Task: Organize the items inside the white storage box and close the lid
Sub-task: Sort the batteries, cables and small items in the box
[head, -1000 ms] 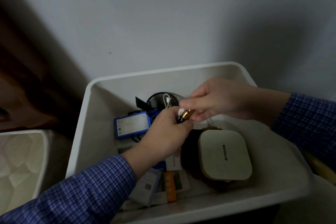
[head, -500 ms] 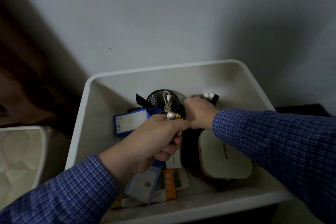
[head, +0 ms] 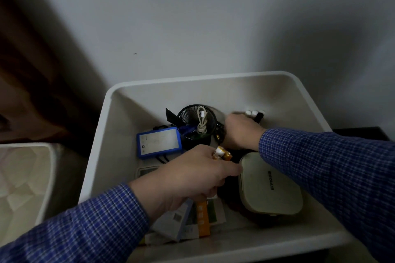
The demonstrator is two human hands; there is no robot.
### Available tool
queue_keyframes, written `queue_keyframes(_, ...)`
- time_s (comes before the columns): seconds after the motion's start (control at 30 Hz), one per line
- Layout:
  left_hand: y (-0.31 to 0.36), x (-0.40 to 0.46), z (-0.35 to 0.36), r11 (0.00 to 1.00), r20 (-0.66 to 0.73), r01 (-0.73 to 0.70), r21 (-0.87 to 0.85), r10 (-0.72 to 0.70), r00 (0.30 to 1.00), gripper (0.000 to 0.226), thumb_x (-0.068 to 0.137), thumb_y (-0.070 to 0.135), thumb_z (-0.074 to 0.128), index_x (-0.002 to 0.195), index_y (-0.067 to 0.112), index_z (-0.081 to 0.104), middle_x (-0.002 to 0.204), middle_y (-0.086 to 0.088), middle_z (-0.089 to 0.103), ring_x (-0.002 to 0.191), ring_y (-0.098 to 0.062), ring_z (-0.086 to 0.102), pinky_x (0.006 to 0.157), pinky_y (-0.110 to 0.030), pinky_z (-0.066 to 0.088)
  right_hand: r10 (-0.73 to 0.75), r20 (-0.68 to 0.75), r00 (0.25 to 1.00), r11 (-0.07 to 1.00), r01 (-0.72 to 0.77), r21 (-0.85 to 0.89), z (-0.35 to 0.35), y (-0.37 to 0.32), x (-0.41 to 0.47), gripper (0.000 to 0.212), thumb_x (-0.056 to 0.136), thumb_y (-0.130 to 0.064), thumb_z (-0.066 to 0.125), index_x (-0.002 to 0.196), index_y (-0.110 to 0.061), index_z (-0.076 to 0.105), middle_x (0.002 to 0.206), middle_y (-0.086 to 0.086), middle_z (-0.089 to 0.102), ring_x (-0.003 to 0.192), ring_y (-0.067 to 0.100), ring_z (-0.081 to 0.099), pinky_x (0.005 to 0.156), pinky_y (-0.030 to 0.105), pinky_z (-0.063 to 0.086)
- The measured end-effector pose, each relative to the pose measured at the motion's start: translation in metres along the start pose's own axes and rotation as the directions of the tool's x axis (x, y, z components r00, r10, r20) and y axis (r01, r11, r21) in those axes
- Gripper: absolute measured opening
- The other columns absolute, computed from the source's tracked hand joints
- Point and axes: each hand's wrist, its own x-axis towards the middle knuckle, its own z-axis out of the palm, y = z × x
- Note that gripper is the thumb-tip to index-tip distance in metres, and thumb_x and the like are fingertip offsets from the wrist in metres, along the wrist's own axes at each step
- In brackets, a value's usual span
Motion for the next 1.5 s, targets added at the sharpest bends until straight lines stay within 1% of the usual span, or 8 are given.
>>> queue_keyframes(0.23, -0.007, 0.004, 0.000, 0.989, -0.157, -0.141, 0.043, 0.147, 0.977, 0.028, 0.089, 0.030, 0.071, 0.066, 0.023, 0.058, 0.047, 0.012, 0.049, 0.038, -0.001, 0.044, 0.042, -0.014, 0.035, 0.065, -0.118, 0.991, 0.996, -0.057, 0.070, -0.005, -0.005, -0.008, 0.027, 0.071, -0.029, 0.082, 0.066, -0.015, 0.059, 0.063, -0.001, 0.061, 0.057, 0.015, 0.061, 0.049, 0.020, 0.043)
queue_keyframes(0.53, -0.007, 0.004, 0.001, 0.877, -0.460, -0.469, 0.105, 0.461, 0.759, 0.025, 0.075, 0.025, 0.086, 0.079, 0.022, 0.061, 0.056, 0.018, 0.064, 0.049, 0.006, 0.058, 0.045, -0.007, 0.041, -0.310, -0.099, 0.946, 0.745, 0.306, 0.593, -0.069, 0.032, -0.080, 0.023, 0.073, -0.010, 0.086, 0.085, -0.025, 0.074, 0.076, -0.007, 0.077, 0.068, 0.004, 0.073, 0.061, 0.014, 0.055)
queue_keyframes(0.8, -0.015, 0.013, 0.003, 0.846, -0.341, -0.429, 0.317, 0.524, 0.781, 0.020, 0.071, 0.024, 0.087, 0.082, 0.020, 0.071, 0.073, 0.004, 0.073, 0.065, -0.005, 0.069, 0.058, -0.024, 0.057, -0.385, -0.127, 0.914, 0.570, 0.344, 0.746, -0.057, 0.018, -0.121, 0.026, 0.070, -0.011, 0.090, 0.088, -0.016, 0.073, 0.083, -0.003, 0.079, 0.078, 0.010, 0.076, 0.068, 0.017, 0.057)
queue_keyframes(1.0, -0.014, 0.012, 0.000, 0.922, -0.337, -0.336, 0.192, 0.384, 0.860, 0.025, 0.087, 0.033, 0.073, 0.069, 0.018, 0.066, 0.049, 0.009, 0.056, 0.043, -0.001, 0.048, 0.043, -0.015, 0.039, -0.256, -0.041, 0.966, 0.541, 0.178, 0.822, -0.081, 0.028, -0.099, 0.019, 0.079, -0.009, 0.083, 0.093, -0.017, 0.074, 0.088, 0.010, 0.078, 0.080, 0.020, 0.077, 0.071, 0.028, 0.062)
queue_keyframes(1.07, -0.012, 0.010, 0.001, 0.941, -0.275, -0.292, 0.170, 0.330, 0.903, 0.027, 0.089, 0.035, 0.072, 0.066, 0.023, 0.065, 0.050, 0.013, 0.058, 0.045, 0.003, 0.051, 0.044, -0.013, 0.041, -0.104, -0.074, 0.992, 0.700, 0.126, 0.703, -0.088, 0.040, -0.077, 0.010, 0.085, -0.005, 0.073, 0.093, -0.012, 0.072, 0.083, 0.013, 0.077, 0.075, 0.023, 0.077, 0.075, 0.040, 0.064)
queue_keyframes(1.17, -0.011, 0.007, 0.001, 0.946, -0.174, -0.241, 0.219, 0.281, 0.944, 0.026, 0.089, 0.038, 0.071, 0.067, 0.026, 0.067, 0.054, 0.013, 0.063, 0.047, 0.005, 0.054, 0.046, -0.010, 0.042, -0.098, -0.042, 0.994, 0.987, 0.102, 0.123, -0.074, 0.045, -0.050, 0.011, 0.088, -0.008, 0.061, 0.089, -0.004, 0.071, 0.078, 0.013, 0.076, 0.065, 0.017, 0.072, 0.071, 0.032, 0.061)
queue_keyframes(1.27, -0.008, 0.003, 0.005, 0.963, -0.073, -0.229, 0.141, 0.240, 0.968, 0.028, 0.090, 0.034, 0.072, 0.062, 0.037, 0.069, 0.055, 0.018, 0.064, 0.048, 0.009, 0.056, 0.046, -0.006, 0.041, -0.058, 0.034, 0.998, 0.975, 0.064, -0.211, -0.043, 0.039, -0.038, 0.016, 0.086, -0.013, 0.063, 0.099, -0.009, 0.070, 0.089, 0.006, 0.070, 0.074, 0.019, 0.064, 0.068, 0.030, 0.056)
queue_keyframes(1.5, -0.009, 0.004, 0.005, 0.961, -0.092, -0.270, 0.052, 0.274, 0.957, 0.036, 0.089, 0.028, 0.074, 0.055, 0.037, 0.067, 0.052, 0.018, 0.060, 0.045, 0.009, 0.052, 0.045, -0.006, 0.038, 0.054, -0.019, 0.998, 0.969, -0.057, -0.242, -0.018, 0.031, -0.025, 0.057, 0.087, -0.018, 0.061, 0.141, -0.007, 0.046, 0.141, 0.011, 0.048, 0.130, 0.025, 0.045, 0.103, 0.034, 0.044)
